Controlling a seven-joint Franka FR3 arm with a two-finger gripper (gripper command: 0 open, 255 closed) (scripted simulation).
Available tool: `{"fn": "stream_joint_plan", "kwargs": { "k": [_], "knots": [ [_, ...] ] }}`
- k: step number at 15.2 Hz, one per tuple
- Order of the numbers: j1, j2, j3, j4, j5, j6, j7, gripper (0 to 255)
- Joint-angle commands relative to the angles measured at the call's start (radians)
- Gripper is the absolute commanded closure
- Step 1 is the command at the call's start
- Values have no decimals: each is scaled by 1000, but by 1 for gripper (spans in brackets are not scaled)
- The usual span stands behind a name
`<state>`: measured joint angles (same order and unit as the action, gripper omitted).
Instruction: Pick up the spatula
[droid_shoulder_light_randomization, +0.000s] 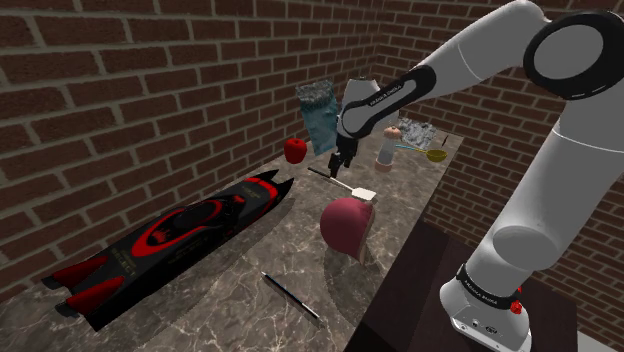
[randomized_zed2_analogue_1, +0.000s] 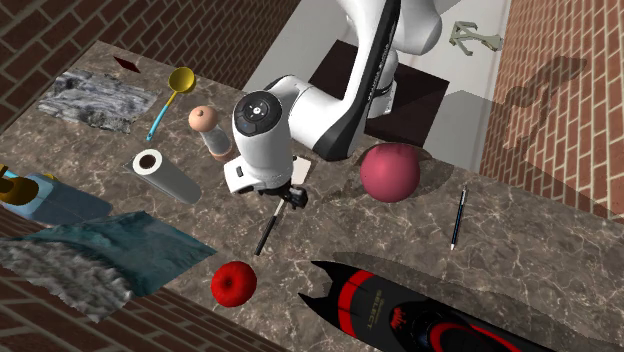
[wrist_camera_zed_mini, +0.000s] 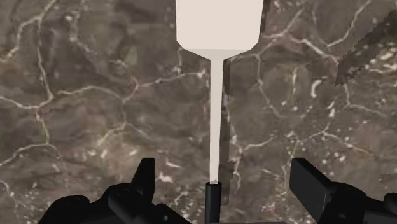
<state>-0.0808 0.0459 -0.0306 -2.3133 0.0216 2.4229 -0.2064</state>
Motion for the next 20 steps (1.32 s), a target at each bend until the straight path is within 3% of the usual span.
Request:
{"fn": "stream_joint_plan", "kwargs": {
  "k": [1,7,8,17,20],
  "knots": [
    [0,23,0,-5,2,29,-1,0],
    [0,69,1,-20,6,90,-5,0],
    [0,70,1,-19,6,89,-4,255],
    [0,69,1,-19,6,90,-5,255],
    [0,38,0,-10,3,50,-3,255]
  ]
}}
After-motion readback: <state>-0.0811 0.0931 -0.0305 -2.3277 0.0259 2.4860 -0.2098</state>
